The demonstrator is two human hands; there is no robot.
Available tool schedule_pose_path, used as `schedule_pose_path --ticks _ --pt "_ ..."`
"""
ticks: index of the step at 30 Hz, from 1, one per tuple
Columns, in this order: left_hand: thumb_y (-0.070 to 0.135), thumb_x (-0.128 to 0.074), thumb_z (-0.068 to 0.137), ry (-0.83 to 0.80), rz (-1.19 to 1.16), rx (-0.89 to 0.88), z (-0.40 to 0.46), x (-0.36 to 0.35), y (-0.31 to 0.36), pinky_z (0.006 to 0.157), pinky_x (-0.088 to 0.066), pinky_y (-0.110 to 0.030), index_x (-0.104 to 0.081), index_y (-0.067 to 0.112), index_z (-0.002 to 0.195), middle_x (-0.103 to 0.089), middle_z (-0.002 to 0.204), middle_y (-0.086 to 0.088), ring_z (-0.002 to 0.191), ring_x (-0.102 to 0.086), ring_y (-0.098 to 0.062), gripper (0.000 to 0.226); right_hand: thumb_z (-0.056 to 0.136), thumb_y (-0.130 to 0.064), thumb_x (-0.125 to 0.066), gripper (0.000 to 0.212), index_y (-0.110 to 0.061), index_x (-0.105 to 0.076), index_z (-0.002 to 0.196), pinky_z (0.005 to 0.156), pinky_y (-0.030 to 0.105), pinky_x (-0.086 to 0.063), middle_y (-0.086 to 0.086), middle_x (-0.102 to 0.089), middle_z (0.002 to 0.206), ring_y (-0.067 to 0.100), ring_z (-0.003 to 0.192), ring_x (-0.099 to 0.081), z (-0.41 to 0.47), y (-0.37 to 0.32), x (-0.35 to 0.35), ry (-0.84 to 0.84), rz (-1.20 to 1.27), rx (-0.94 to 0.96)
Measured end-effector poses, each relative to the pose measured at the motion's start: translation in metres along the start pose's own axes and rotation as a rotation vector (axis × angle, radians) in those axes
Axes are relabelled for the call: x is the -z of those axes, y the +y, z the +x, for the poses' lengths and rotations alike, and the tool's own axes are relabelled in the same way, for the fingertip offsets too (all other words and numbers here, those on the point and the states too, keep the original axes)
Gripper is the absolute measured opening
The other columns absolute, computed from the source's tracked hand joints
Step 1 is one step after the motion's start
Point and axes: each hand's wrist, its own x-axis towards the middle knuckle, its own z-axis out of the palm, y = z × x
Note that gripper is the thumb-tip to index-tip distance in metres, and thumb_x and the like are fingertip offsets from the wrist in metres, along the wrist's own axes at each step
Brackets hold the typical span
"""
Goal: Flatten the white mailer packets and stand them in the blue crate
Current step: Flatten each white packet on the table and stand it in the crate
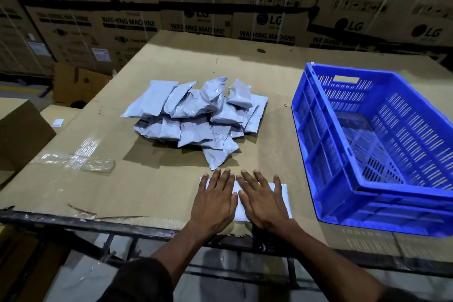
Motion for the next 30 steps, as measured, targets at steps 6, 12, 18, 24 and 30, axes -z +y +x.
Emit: schedule_pose_path --ticks 6,12,18,24,30 --pt "0.041 -0.033 0.1 -0.015 0.026 -0.009 0.002 -0.001 0.001 0.116 -0.033 -0.056 -0.062 0.014 0.141 -0.055 0.151 -0.007 0.143 -0.046 -0.03 0.057 0.104 -0.045 -0.024 0.051 -0.034 -0.037 0.152 0.113 0.063 -0.019 -0.01 -0.031 0.161 0.02 0.15 -0.027 -0.001 -0.001 -0.008 0.002 0.001 -0.009" --pt "0.038 -0.03 0.101 -0.034 0.048 -0.018 -0.003 -0.009 -0.003 0.12 -0.021 -0.053 -0.053 0.014 0.149 -0.045 0.159 -0.007 0.149 -0.038 -0.031 0.059 0.103 -0.044 -0.026 0.051 -0.035 -0.04 0.151 0.113 0.062 -0.021 -0.011 -0.036 0.158 0.018 0.147 -0.033 0.002 -0.003 -0.008 0.017 0.017 -0.014" --pt "0.038 -0.032 0.1 -0.063 0.065 -0.025 -0.004 -0.011 -0.002 0.119 -0.02 -0.052 -0.055 0.012 0.148 -0.046 0.158 -0.009 0.147 -0.042 -0.033 0.059 0.101 -0.043 -0.028 0.052 -0.03 -0.046 0.148 0.11 0.065 -0.024 -0.007 -0.039 0.157 0.022 0.145 -0.036 -0.002 -0.005 -0.006 -0.011 0.009 -0.008" --pt "0.041 -0.03 0.101 -0.108 0.068 -0.009 -0.006 -0.01 -0.003 0.118 -0.018 -0.052 -0.052 0.014 0.15 -0.042 0.161 -0.007 0.149 -0.039 -0.032 0.06 0.104 -0.051 -0.02 0.055 -0.03 -0.04 0.151 0.11 0.066 -0.029 -0.006 -0.031 0.161 0.023 0.148 -0.032 -0.001 0.001 -0.006 -0.077 0.014 0.009" --pt "0.05 -0.024 0.105 -0.134 0.04 -0.015 -0.006 -0.013 -0.006 0.118 -0.017 -0.052 -0.047 0.016 0.154 -0.037 0.164 -0.005 0.151 -0.034 -0.034 0.063 0.098 -0.064 0.002 0.064 -0.044 -0.016 0.157 0.113 0.07 -0.001 -0.012 -0.009 0.167 0.023 0.154 -0.004 -0.006 0.004 -0.008 -0.081 0.04 -0.033"
